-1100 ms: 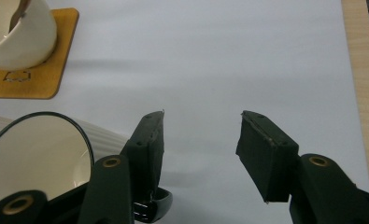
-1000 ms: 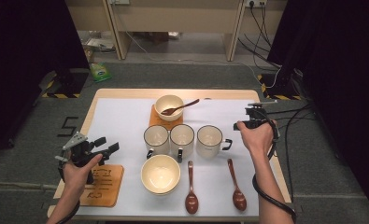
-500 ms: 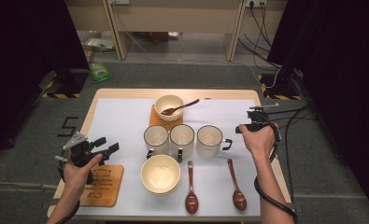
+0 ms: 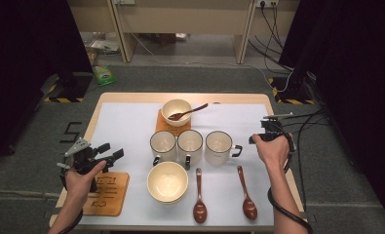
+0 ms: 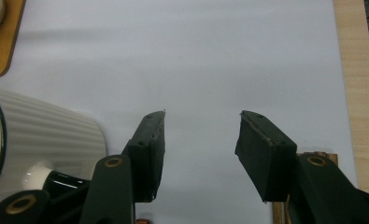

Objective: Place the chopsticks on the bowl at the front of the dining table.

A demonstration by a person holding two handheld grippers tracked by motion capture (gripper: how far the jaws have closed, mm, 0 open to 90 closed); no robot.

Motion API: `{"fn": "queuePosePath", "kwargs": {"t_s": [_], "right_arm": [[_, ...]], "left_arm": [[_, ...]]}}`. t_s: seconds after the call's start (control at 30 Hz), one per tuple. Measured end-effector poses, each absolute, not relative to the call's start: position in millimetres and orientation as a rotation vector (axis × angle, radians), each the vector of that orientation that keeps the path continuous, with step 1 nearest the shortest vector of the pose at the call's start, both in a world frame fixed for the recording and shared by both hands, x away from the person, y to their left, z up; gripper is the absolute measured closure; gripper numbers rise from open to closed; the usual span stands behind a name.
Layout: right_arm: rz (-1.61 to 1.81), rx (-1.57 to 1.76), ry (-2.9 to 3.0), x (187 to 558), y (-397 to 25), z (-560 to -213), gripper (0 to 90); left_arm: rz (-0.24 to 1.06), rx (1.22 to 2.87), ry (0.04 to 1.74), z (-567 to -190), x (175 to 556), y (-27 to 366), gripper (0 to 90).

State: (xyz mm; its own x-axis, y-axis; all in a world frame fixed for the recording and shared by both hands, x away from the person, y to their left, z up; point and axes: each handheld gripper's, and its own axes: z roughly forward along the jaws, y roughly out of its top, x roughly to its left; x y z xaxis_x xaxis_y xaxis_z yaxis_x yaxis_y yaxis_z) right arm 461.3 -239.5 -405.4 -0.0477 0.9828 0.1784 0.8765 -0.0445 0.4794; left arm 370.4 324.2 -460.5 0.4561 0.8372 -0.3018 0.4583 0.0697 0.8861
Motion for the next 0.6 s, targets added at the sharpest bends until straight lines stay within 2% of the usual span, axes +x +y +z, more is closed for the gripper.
{"fn": "queuePosePath", "kwargs": {"t_s": [0.6], "right_arm": [[0.641,2.088,2.013,461,-255,-422,51.2]], "left_arm": [[0.416,1.565,1.167,-461,370,323,23.4]]}}
